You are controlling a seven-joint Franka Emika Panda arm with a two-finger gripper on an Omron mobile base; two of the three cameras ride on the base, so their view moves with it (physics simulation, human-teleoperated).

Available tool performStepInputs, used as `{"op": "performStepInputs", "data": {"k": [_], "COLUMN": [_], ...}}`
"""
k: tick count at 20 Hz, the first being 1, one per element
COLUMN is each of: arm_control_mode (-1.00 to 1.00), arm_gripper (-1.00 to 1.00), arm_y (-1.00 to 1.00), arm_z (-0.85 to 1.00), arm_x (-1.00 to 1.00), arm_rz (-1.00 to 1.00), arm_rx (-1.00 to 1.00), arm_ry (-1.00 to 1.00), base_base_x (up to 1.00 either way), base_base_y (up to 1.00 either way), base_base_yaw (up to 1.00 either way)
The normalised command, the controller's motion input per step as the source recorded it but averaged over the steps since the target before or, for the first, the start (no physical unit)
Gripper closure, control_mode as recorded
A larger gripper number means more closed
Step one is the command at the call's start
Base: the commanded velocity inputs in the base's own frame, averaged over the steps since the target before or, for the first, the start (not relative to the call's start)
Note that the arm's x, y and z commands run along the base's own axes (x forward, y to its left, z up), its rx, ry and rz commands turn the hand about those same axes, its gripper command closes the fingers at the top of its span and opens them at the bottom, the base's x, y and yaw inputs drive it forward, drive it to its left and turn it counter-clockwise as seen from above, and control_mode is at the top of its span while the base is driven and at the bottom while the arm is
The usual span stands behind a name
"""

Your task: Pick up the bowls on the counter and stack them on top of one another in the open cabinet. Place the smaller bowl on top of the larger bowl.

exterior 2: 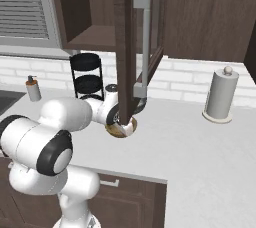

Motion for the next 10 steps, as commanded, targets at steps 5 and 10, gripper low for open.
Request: {"op": "performStepInputs", "data": {"k": [5, 10], "arm_control_mode": [-1.00, -1.00], "arm_gripper": [-1.00, -1.00], "arm_y": [-0.19, 0.00], "arm_z": [-0.32, -0.31], "arm_x": [0.04, 0.15], "arm_rz": [0.00, 0.00], "arm_rx": [0.00, -0.05], "arm_ry": [0.00, 0.00], "base_base_x": [0.00, 0.00], "base_base_y": [0.00, 0.00], "base_base_yaw": [0.00, 0.00]}}
